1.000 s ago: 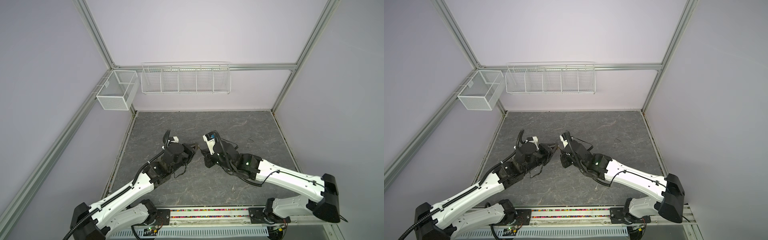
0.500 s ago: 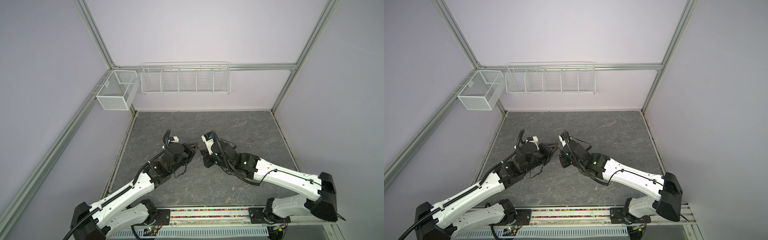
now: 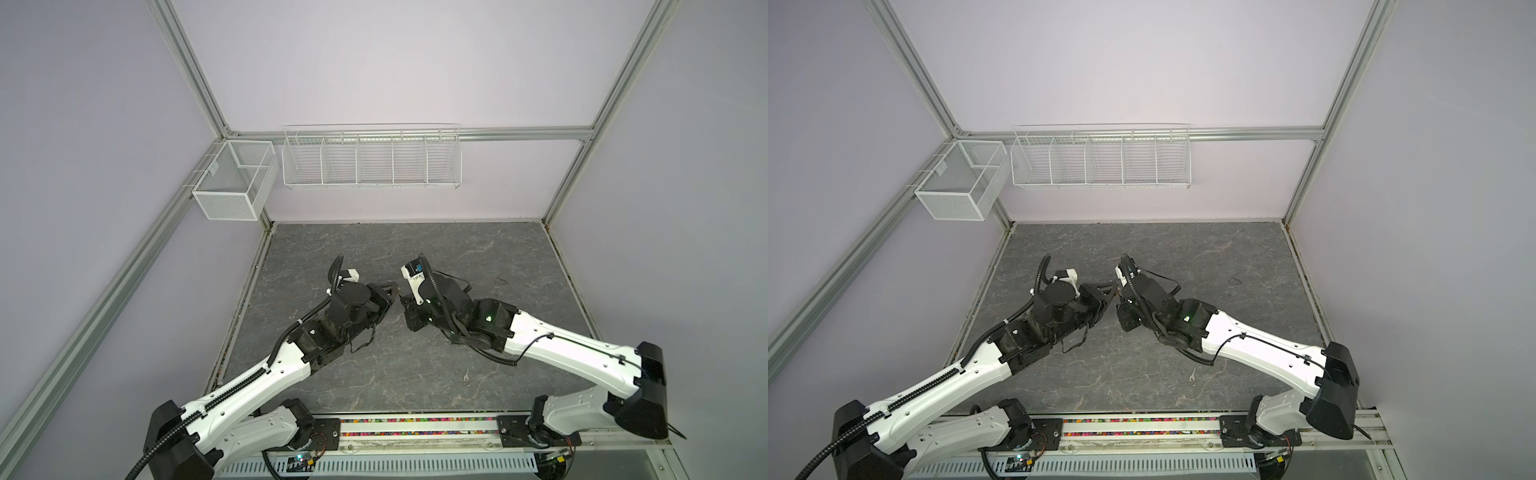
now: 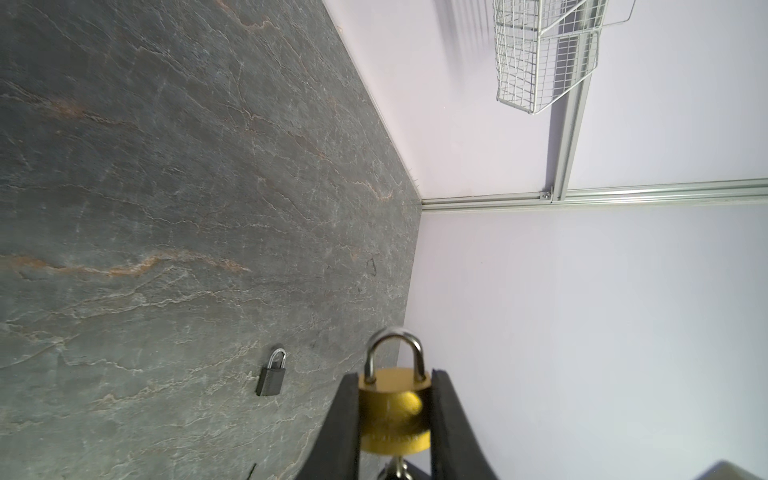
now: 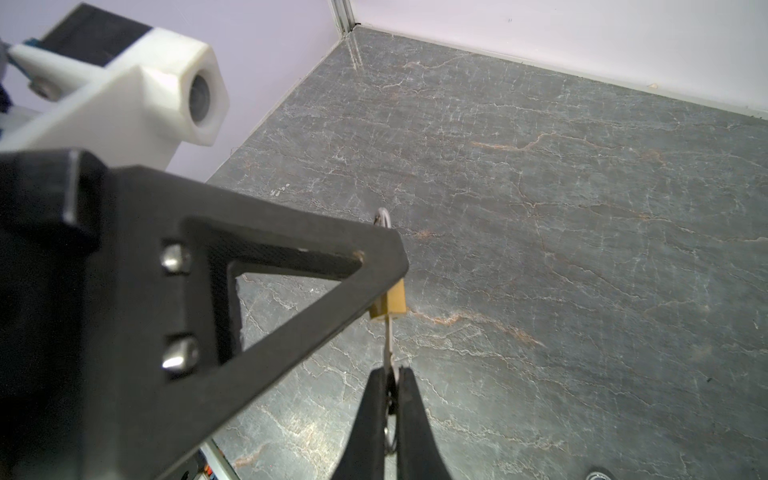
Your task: Unlock with the key
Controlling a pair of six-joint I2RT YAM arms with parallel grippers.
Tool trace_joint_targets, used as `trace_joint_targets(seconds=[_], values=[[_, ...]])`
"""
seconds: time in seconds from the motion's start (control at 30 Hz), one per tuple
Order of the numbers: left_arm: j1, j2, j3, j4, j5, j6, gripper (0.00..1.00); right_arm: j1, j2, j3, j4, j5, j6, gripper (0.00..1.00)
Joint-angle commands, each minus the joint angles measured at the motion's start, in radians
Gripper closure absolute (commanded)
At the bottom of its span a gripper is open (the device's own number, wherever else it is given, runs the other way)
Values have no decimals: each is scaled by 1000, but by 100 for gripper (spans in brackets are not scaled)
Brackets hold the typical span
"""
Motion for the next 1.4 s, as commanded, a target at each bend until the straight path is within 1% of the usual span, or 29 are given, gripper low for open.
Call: trace_joint_targets(seconds=[0.0, 0.1, 0.17, 0.23, 0.37, 0.47, 0.53, 0.67, 0.77, 0.83, 1.1, 1.2, 1.37], values=[[-31, 6, 31, 10, 25, 27, 100, 1, 16, 39, 23, -70, 24, 93], [-49, 5, 50, -25, 12, 49, 100, -1, 23, 62, 7, -88, 31, 93], [-52, -3, 39, -17, 16, 48, 100, -7, 13, 64, 15, -102, 33, 94], [-54, -22, 17, 2, 19, 47, 100, -24, 0, 62, 27, -142, 42, 93], [-54, -39, 13, -15, 34, 47, 100, -48, -28, 53, 55, -209, 73, 94], [-54, -49, -16, 46, 43, 22, 100, -48, -31, 55, 68, -219, 70, 94], [-54, -48, -8, 46, 44, 29, 100, -49, -31, 48, 85, -244, 80, 93], [-54, -43, 4, 43, 63, 48, 100, -76, -55, 14, 149, -334, 166, 93], [-54, -62, -20, 65, 68, 51, 100, -103, -90, -26, 221, -385, 232, 94], [-54, -72, -36, 84, 80, 57, 100, -119, -107, -37, 260, -413, 253, 93], [-55, -92, -53, 136, 121, 105, 100, -126, -137, -29, 334, -460, 270, 93], [-54, -97, -29, 81, 95, 138, 100, -120, -128, -8, 301, -448, 241, 94], [-54, -105, -6, 66, 54, 190, 100, -111, -118, -3, 239, -406, 190, 94]])
